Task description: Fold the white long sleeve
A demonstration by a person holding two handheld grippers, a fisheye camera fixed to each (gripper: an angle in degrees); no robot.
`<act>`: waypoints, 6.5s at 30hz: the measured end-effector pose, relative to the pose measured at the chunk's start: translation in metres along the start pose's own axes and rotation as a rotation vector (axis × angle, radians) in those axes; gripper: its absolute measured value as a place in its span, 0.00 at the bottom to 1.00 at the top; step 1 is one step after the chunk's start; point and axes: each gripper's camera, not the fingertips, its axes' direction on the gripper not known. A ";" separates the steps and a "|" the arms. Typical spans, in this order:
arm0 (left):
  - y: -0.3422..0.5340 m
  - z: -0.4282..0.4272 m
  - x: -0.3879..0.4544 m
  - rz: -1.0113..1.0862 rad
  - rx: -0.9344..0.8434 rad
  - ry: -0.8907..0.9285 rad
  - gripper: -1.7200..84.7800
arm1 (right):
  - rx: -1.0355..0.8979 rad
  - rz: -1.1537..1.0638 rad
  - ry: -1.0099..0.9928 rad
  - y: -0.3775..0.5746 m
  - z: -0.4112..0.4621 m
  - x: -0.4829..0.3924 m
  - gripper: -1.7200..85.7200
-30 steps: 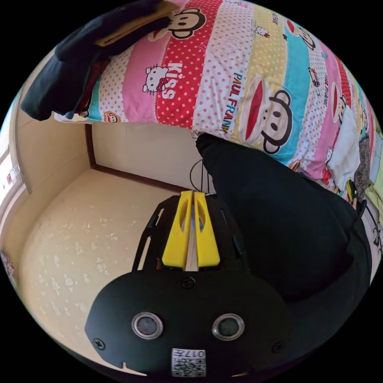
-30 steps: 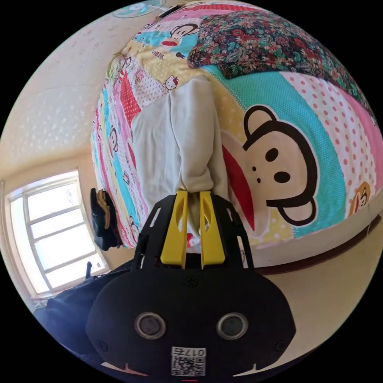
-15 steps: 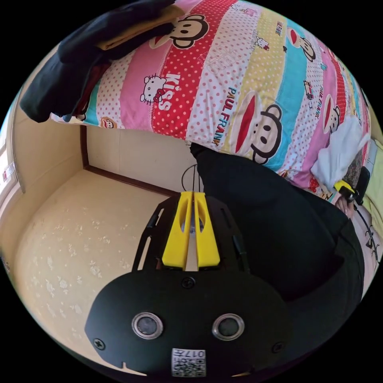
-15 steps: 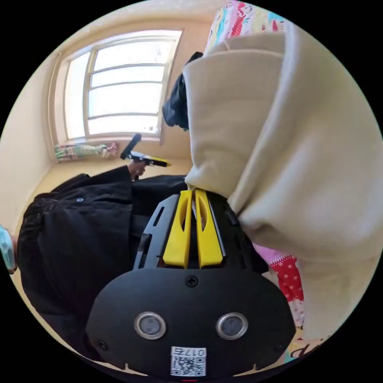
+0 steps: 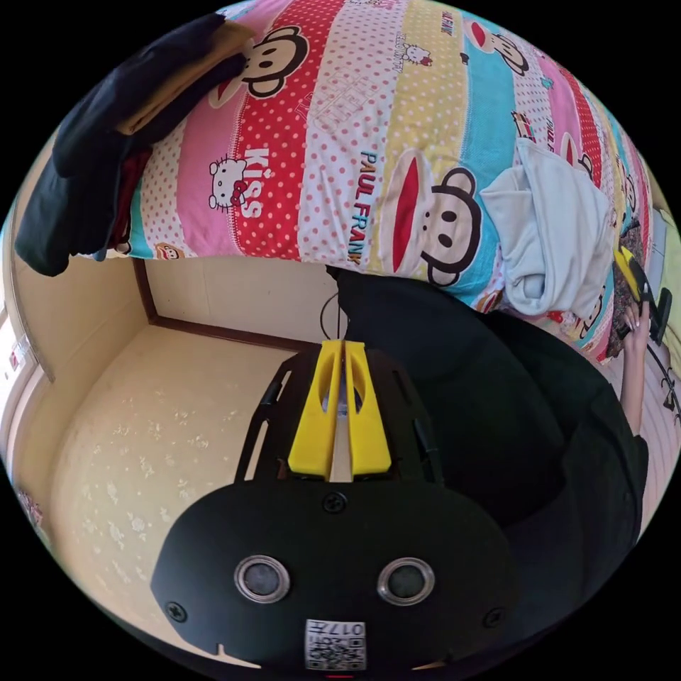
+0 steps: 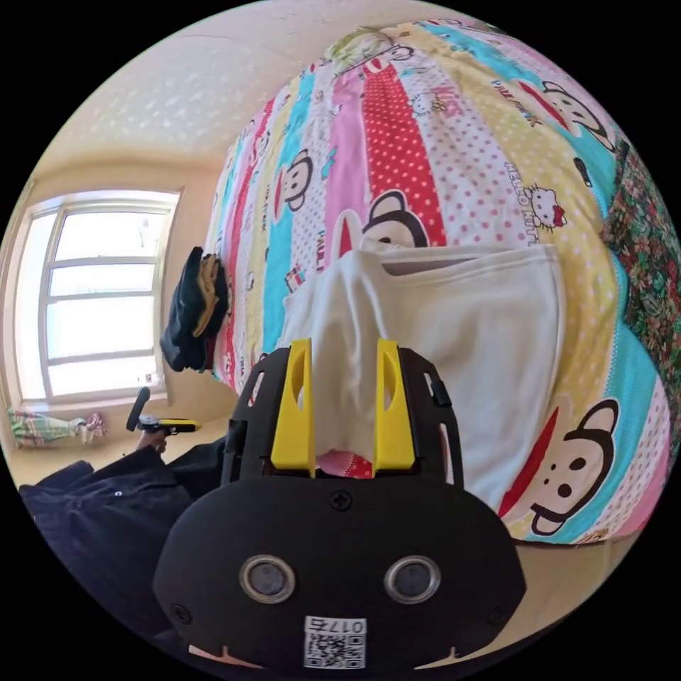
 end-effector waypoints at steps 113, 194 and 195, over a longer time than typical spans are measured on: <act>0.346 0.048 0.228 2.382 0.676 1.864 0.03 | 0.039 -1.014 -0.732 0.280 0.260 -0.381 0.23; -0.065 -0.073 -0.204 -0.087 0.570 0.177 0.09 | -0.029 0.536 0.235 0.097 0.207 -0.223 0.04; -0.058 -0.072 -0.231 -0.169 0.568 0.229 0.11 | -0.022 0.529 0.237 0.095 0.202 -0.221 0.05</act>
